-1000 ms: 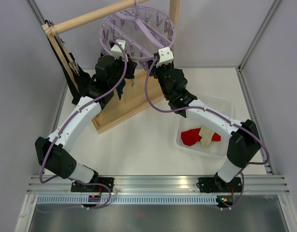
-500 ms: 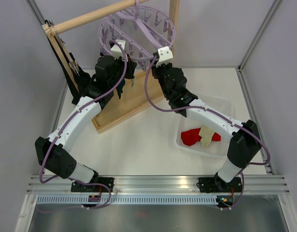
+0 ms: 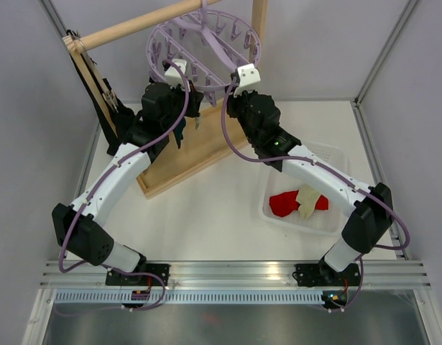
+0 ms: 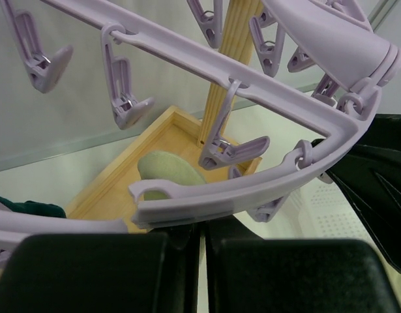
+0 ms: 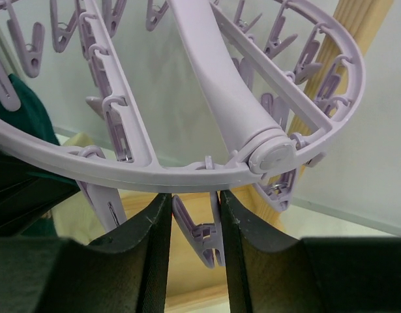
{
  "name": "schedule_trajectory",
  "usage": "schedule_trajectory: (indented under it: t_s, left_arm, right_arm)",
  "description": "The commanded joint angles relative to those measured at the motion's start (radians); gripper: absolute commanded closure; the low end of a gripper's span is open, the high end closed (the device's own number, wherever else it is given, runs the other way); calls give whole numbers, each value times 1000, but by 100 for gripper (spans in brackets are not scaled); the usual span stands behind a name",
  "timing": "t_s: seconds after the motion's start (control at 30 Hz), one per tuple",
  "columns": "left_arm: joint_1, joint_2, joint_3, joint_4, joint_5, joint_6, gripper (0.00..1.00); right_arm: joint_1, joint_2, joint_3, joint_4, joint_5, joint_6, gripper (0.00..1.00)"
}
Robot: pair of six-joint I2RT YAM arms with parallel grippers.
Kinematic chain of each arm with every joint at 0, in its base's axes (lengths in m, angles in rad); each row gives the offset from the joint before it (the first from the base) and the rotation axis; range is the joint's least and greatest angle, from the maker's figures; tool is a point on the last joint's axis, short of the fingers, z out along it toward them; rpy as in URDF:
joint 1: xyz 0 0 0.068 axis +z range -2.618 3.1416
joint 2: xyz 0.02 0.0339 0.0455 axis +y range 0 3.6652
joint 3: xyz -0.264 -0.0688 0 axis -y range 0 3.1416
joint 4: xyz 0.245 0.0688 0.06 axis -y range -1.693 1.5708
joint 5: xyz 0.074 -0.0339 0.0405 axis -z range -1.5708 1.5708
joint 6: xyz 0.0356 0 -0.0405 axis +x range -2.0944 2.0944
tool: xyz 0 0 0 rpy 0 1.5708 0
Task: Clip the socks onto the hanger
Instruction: Open the clamp at the hanger.
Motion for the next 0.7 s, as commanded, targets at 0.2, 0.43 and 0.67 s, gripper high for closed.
schedule_trajectory:
  t_s: [0.2,0.43,0.67]
  left_arm:
    - [-1,-61,-45,42,57,-12,98]
    - [-1,-164,-158,19,105,-29,98]
    - [-1,-262,-263,19,189,-61,98]
  right_arm:
    - [3,-51,89,-151,-122,222,100]
    - [3,-39,141,-221,-159,331,100]
    - [5,-31,147,-227,-180,420,100]
